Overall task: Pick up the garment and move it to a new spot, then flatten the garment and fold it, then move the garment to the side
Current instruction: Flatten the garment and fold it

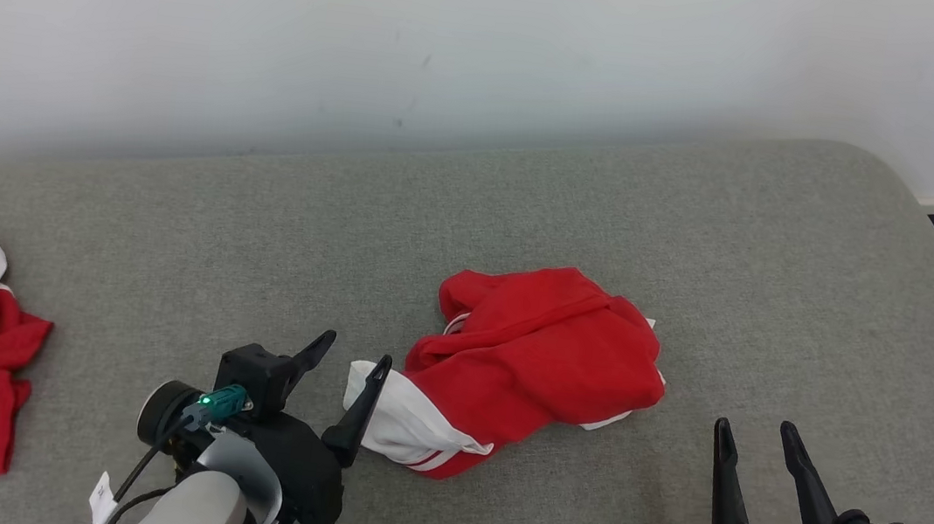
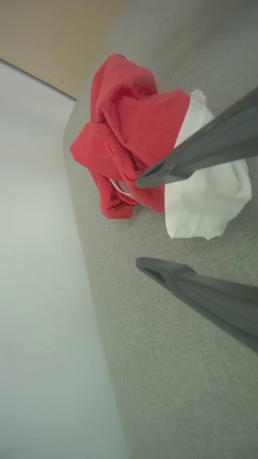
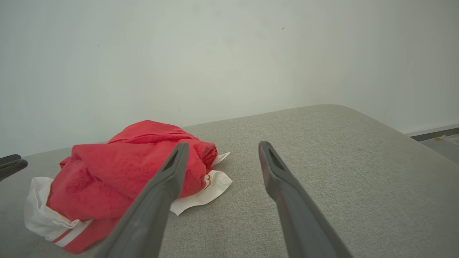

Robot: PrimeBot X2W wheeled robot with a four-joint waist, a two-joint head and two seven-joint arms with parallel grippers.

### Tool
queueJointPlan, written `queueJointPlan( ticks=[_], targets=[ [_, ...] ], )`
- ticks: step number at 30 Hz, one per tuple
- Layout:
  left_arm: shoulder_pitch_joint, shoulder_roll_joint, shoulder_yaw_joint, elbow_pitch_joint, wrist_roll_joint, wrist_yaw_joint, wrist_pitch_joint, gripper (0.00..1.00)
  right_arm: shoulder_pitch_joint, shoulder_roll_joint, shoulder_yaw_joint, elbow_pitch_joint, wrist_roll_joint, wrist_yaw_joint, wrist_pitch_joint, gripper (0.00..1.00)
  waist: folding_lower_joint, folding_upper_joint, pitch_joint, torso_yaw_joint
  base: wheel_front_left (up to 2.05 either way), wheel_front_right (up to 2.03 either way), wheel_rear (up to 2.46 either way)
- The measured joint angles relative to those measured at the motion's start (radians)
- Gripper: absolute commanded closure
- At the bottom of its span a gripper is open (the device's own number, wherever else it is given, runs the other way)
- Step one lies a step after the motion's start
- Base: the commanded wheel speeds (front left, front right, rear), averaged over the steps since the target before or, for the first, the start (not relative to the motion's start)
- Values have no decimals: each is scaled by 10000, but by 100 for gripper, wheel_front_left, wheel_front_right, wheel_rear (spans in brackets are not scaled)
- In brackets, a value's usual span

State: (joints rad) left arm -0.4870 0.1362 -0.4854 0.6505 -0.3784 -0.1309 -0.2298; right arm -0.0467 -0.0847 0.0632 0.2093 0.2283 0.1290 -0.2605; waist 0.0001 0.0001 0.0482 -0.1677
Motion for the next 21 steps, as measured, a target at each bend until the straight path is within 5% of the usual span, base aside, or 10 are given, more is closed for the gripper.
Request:
queueJointPlan(
  ticks=[9,10,12,21],
  targets=[
    [-358,-77,-732,1400,-886,0,155,0,-173,8,-12,19,79,0,-10,0,0,0,418,-402,0,0,0],
    [-378,-84,-836,1392,-1032,0,98,27,-190,10,-15,19,81,0,-10,0,0,0,453,-424,0,0,0],
    [-467,-117,-1016,1379,-1271,0,8,100,-206,17,-59,-8,79,0,-10,0,0,0,504,-448,0,0,0],
    [-831,96,-1323,1632,-1701,-2,-259,100,-187,71,-146,-94,79,0,-12,0,0,0,437,-225,0,0,0]
  ],
)
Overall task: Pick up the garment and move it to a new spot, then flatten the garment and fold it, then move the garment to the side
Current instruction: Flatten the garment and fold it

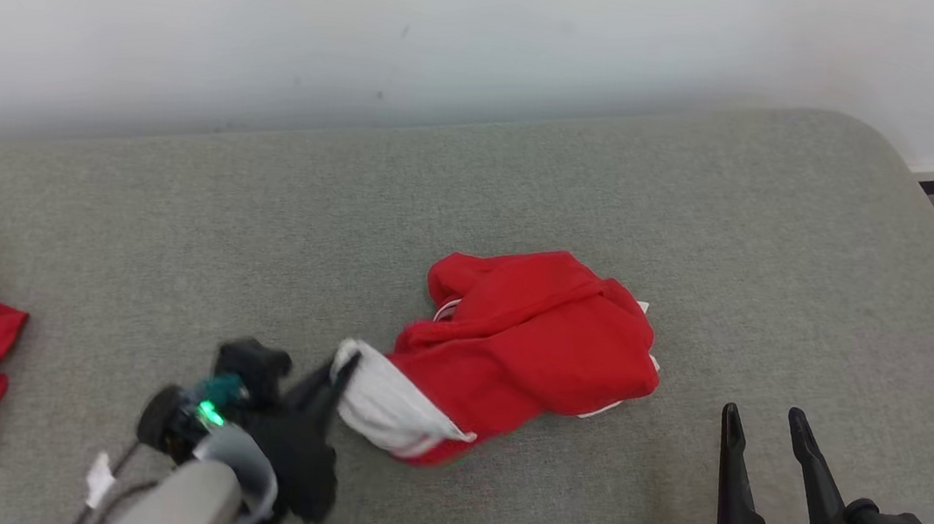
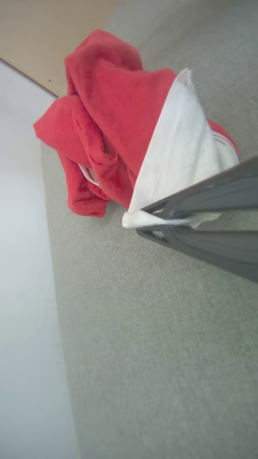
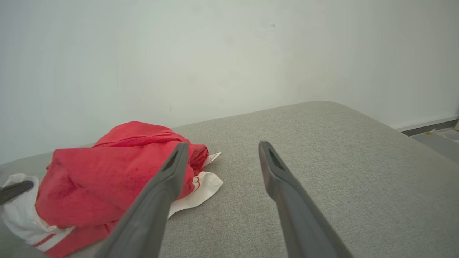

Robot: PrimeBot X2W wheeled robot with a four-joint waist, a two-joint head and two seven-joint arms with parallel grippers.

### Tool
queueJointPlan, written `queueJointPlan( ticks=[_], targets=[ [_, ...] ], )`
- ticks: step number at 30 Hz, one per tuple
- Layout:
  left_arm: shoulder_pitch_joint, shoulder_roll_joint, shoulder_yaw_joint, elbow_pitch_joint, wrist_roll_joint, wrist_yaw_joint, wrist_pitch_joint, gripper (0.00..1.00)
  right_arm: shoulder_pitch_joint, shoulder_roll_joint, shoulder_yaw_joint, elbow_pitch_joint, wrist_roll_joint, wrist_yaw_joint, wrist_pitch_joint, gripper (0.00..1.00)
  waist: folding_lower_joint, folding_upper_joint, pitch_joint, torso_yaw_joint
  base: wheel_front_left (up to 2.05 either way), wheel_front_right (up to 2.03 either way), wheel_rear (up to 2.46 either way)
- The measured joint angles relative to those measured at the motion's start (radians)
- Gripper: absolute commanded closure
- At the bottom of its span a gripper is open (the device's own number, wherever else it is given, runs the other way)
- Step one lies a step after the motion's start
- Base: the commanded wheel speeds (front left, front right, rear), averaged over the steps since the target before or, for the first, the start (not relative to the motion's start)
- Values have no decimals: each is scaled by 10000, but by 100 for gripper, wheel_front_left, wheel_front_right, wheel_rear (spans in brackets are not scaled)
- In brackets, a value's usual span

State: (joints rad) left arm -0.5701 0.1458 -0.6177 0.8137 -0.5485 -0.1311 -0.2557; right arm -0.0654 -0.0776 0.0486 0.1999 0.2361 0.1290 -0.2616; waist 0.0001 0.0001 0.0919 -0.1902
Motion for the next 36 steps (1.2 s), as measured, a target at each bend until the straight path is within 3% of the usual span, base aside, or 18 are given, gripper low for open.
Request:
queueJointPlan(
  ticks=[5,13,22,27,32,36],
  targets=[
    [-545,529,686,-422,82,232,-56,100,50,44,-4,17,0,0,0,0,0,0,-71,174,0,0,0],
    [-1351,1730,2144,-2623,865,851,-81,100,105,128,-21,12,6,0,-2,0,-2,0,-193,441,0,0,0],
    [-1697,2523,2585,-4803,1618,1248,-82,100,225,199,-44,-13,13,0,0,0,-2,0,-305,516,0,0,0],
    [-1370,2217,2040,-5641,1705,1237,184,100,260,230,-36,13,13,0,-2,0,-2,-1,-384,541,0,0,0],
    [-219,1287,1039,-6031,1664,1218,349,100,291,244,-27,29,23,0,-2,0,-2,-1,-413,565,0,0,0],
    [723,472,-35,-5643,1569,892,357,100,290,245,-29,27,56,0,-6,0,-2,0,-344,584,0,0,0]
  ],
)
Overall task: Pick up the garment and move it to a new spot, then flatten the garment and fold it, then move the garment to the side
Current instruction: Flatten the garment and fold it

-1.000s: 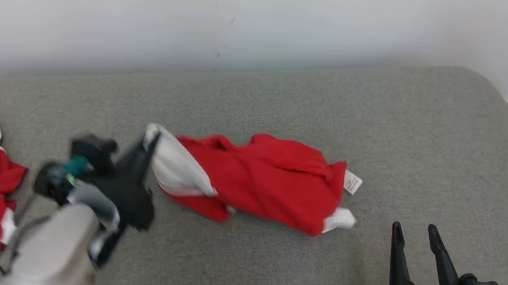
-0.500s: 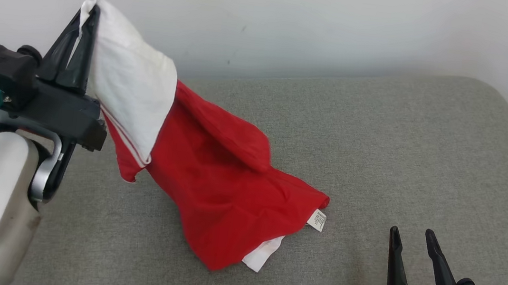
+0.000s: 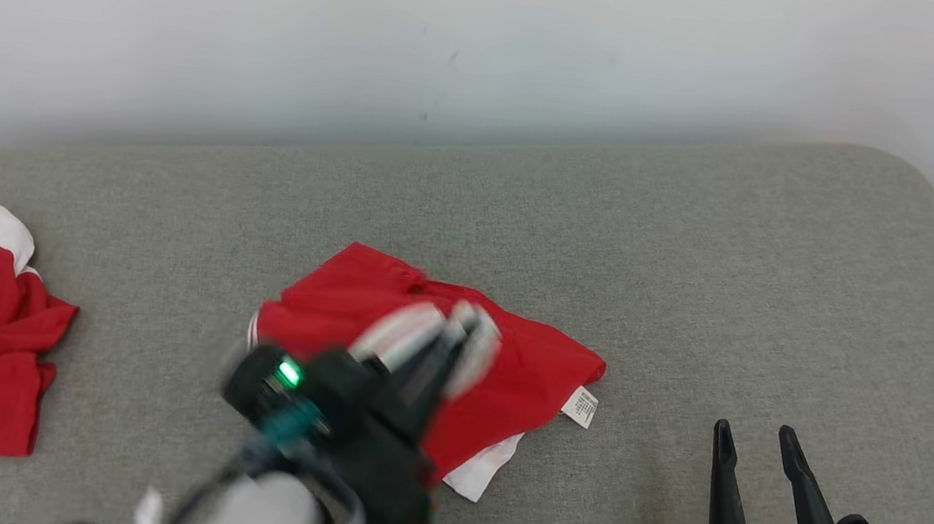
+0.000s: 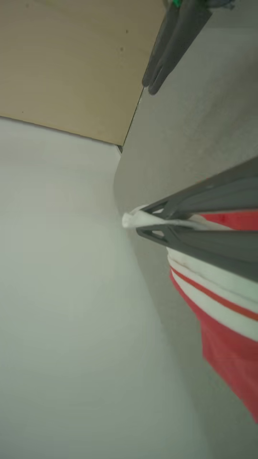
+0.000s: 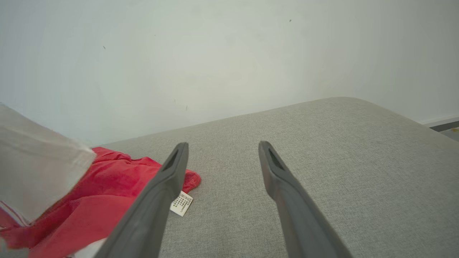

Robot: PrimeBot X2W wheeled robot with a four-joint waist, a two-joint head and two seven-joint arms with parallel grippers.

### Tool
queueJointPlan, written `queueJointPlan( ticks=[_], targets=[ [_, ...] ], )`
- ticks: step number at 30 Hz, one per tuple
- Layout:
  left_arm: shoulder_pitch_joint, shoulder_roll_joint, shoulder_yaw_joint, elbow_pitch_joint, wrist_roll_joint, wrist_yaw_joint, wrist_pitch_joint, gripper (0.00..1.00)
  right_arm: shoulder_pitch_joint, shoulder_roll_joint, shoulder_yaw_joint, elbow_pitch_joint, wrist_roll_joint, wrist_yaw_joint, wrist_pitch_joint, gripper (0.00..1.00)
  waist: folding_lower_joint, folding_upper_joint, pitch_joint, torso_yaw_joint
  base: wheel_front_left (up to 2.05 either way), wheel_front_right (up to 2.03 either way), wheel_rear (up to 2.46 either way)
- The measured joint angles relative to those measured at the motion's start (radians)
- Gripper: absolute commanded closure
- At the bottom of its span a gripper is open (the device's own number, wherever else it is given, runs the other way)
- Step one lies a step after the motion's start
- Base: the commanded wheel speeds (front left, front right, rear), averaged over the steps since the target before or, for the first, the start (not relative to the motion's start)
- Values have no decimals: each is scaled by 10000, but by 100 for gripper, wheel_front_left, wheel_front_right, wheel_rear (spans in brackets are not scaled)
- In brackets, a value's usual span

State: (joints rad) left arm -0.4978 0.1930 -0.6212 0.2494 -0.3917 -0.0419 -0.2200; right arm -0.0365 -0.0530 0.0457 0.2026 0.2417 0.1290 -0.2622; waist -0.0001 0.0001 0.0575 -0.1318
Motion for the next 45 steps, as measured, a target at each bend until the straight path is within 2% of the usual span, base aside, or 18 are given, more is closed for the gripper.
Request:
queueJointPlan(
  ticks=[5,8,12,13,14,15,19,23,27,28,29,34,38,39,40,45],
  targets=[
    [831,-982,-1505,1091,-79,-491,-104,100,-63,-13,12,52,0,0,-10,0,0,0,113,-14,0,0,0],
    [1030,-1252,-2414,1712,-90,-669,-184,100,-105,-27,46,94,0,0,-12,0,0,0,147,-38,0,0,0],
    [1042,-1384,-3143,2249,-295,-779,-282,100,-197,-40,65,144,-13,0,-12,0,0,0,112,-78,0,0,0],
    [1026,-1398,-3256,2332,-378,-792,-322,90,-196,-40,65,157,-13,0,-12,0,0,0,87,-83,0,0,0],
    [982,-1398,-3365,2349,-443,-803,-353,11,-195,-42,65,184,-15,0,-12,0,1,0,52,-86,0,0,0],
    [937,-1396,-3427,2266,-558,-802,-359,0,-185,-44,58,201,-15,0,-12,0,1,0,12,-84,0,0,0],
    [666,-1427,-3373,1860,-882,-431,-405,0,18,-44,-19,270,-44,0,-12,0,0,-1,-212,-26,0,0,0],
    [467,-1350,-2349,1233,-719,119,-437,0,197,-40,-46,247,-48,0,-12,0,0,-1,-417,165,0,0,0],
    [564,-748,-1064,477,-387,573,-439,0,231,-38,-77,186,-58,0,-13,0,0,-1,-541,441,0,0,0],
    [564,-748,-1064,477,-387,573,-439,0,231,-38,-77,186,-58,0,-13,0,0,-1,-541,441,0,0,0],
    [780,-391,-437,171,-280,757,-439,0,299,-36,-88,184,-59,0,-13,0,0,-1,-600,582,0,0,0],
    [1666,483,1193,-723,320,1256,-439,0,351,-50,-67,188,-59,0,-13,0,0,-1,-749,970,0,0,0],
    [2433,836,2238,-1252,583,1452,-439,0,379,-63,-58,184,-59,0,-13,0,0,-1,-827,1158,0,0,0],
    [2433,836,2238,-1252,583,1452,-439,0,379,-63,-58,184,-59,0,-13,0,0,-1,-827,1158,0,0,0],
    [2885,951,2698,-1415,698,1505,-439,0,403,-61,-52,173,-59,0,-13,0,0,-1,-863,1218,0,0,0],
    [3834,1009,3574,-1689,930,1661,-439,0,441,-63,-52,146,-59,0,-13,0,0,-1,-892,1310,0,0,0]
  ],
)
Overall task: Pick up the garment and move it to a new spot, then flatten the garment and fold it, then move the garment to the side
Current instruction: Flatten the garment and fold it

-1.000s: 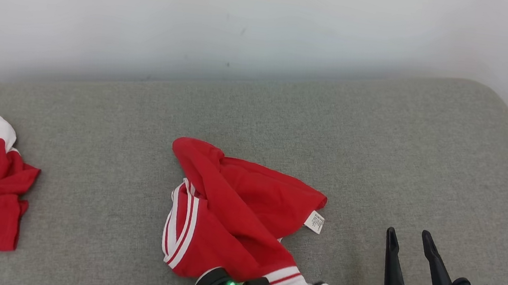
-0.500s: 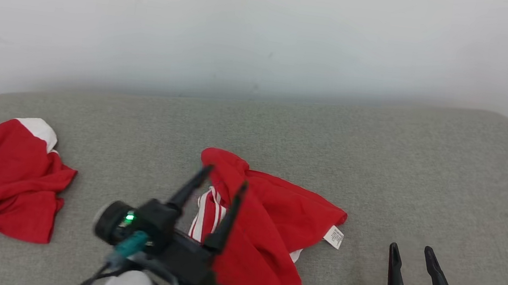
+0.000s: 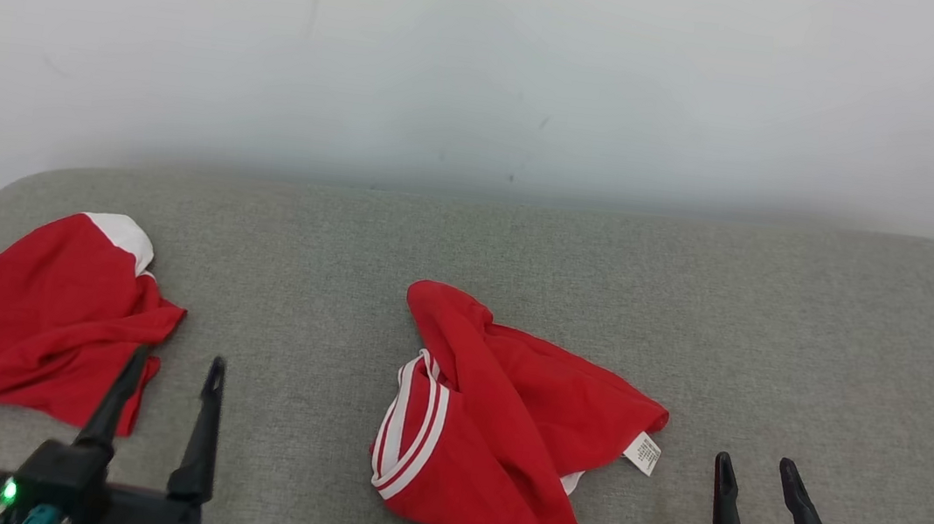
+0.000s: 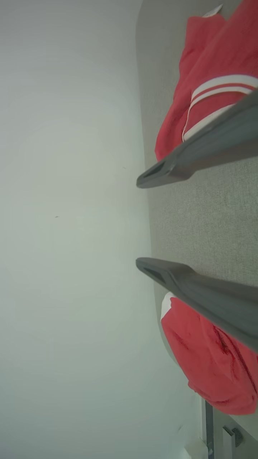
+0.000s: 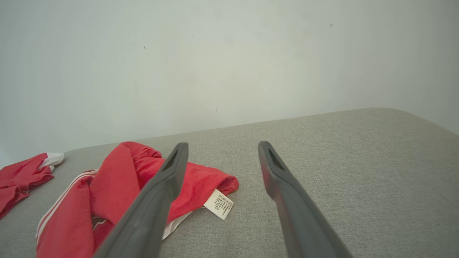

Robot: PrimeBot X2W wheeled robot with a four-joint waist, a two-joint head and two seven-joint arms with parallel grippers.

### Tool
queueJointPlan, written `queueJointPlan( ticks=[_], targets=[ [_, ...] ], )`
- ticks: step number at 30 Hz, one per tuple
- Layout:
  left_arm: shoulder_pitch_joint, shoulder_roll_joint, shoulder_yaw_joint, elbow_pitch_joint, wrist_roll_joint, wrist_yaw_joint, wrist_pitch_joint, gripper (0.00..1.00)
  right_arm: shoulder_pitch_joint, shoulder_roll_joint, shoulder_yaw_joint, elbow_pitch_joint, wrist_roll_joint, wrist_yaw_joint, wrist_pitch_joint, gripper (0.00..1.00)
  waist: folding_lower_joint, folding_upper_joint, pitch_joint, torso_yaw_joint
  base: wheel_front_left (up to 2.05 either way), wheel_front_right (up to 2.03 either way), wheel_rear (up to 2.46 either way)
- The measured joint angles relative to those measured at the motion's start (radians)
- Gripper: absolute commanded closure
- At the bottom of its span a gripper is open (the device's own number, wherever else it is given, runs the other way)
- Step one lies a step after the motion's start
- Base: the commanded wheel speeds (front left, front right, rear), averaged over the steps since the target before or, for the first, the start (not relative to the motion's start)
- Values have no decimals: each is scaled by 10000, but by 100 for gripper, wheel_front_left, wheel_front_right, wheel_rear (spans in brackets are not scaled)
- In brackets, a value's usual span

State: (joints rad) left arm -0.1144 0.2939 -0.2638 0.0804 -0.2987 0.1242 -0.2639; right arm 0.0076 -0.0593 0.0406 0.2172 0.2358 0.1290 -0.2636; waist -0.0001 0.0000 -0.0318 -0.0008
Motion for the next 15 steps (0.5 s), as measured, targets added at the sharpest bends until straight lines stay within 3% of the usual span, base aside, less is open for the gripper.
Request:
queueJointPlan(
  ticks=[4,12,15],
  targets=[
    [766,-35,690,-230,259,-27,0,0,49,-42,-10,-13,2,0,0,0,0,0,5,90,0,0,0],
    [1217,-631,1087,-230,623,-750,0,0,66,-71,6,6,2,0,0,0,1,0,30,211,0,0,0],
    [1107,-899,957,17,627,-1214,0,0,64,-71,52,2,2,0,0,0,1,0,52,192,0,0,0]
  ],
)
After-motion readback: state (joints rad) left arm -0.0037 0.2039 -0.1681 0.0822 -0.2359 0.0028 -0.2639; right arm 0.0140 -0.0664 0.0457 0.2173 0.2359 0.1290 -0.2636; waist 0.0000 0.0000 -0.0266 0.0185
